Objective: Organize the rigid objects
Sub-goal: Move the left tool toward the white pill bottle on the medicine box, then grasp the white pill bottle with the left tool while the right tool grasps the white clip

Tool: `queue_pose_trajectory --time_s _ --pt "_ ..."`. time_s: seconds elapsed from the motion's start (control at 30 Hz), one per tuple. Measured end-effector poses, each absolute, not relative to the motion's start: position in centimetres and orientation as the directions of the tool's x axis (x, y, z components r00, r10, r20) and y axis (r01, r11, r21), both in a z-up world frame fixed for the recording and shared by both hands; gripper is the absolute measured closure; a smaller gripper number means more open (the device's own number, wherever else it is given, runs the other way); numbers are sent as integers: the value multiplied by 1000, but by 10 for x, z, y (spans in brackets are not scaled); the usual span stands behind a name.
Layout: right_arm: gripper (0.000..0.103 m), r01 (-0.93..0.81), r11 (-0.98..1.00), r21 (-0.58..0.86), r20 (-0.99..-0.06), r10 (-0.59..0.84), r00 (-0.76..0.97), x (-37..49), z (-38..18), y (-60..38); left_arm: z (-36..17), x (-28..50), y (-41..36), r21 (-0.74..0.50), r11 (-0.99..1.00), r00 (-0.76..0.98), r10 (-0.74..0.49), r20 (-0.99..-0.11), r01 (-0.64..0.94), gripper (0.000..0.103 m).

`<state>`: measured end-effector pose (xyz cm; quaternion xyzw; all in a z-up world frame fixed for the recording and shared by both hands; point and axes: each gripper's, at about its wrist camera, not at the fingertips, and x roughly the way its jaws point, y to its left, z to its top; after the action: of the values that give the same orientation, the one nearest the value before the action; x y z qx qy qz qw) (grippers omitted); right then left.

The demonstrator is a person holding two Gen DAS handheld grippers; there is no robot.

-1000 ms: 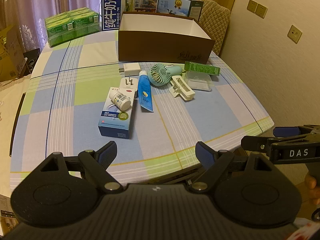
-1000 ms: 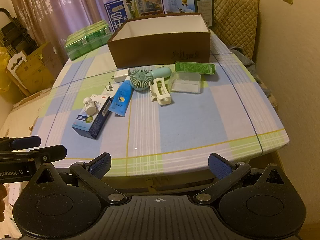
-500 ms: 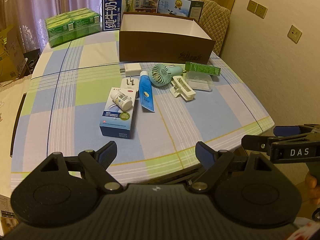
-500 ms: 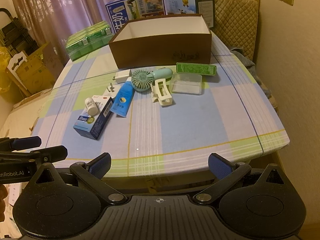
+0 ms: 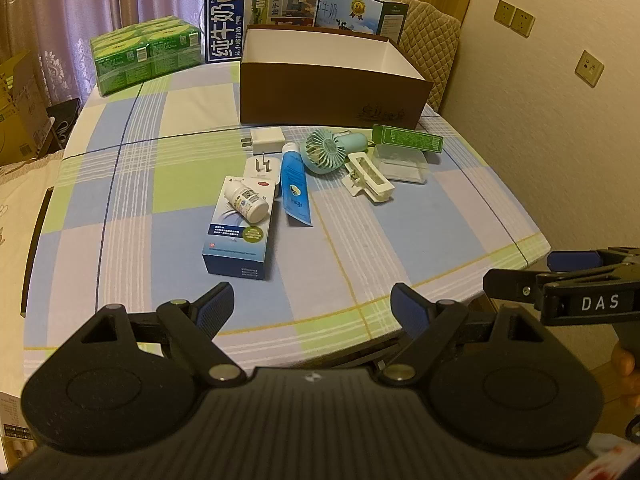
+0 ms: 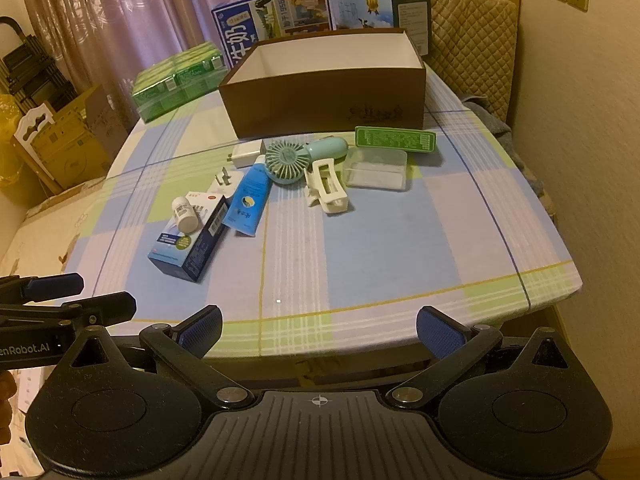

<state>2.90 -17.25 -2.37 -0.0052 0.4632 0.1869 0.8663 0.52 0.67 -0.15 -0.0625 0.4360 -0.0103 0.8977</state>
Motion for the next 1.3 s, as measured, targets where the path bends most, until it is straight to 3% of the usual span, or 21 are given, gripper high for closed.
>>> queue_pose_trajectory --time_s 0.83,1.2,1.3 --pt "2 -299 939 168 -800 307 516 41 -30 -169 -15 16 38 -122 992 627 -100 -772 8 20" --pt "2 -303 931 202 -776 341 531 76 -47 -175 -35 55 53 -73 992 670 -125 -732 104 27" --pt "2 -316 926 208 -780 352 518 94 -56 -170 -45 71 59 -47 989 666 -128 -735 138 33"
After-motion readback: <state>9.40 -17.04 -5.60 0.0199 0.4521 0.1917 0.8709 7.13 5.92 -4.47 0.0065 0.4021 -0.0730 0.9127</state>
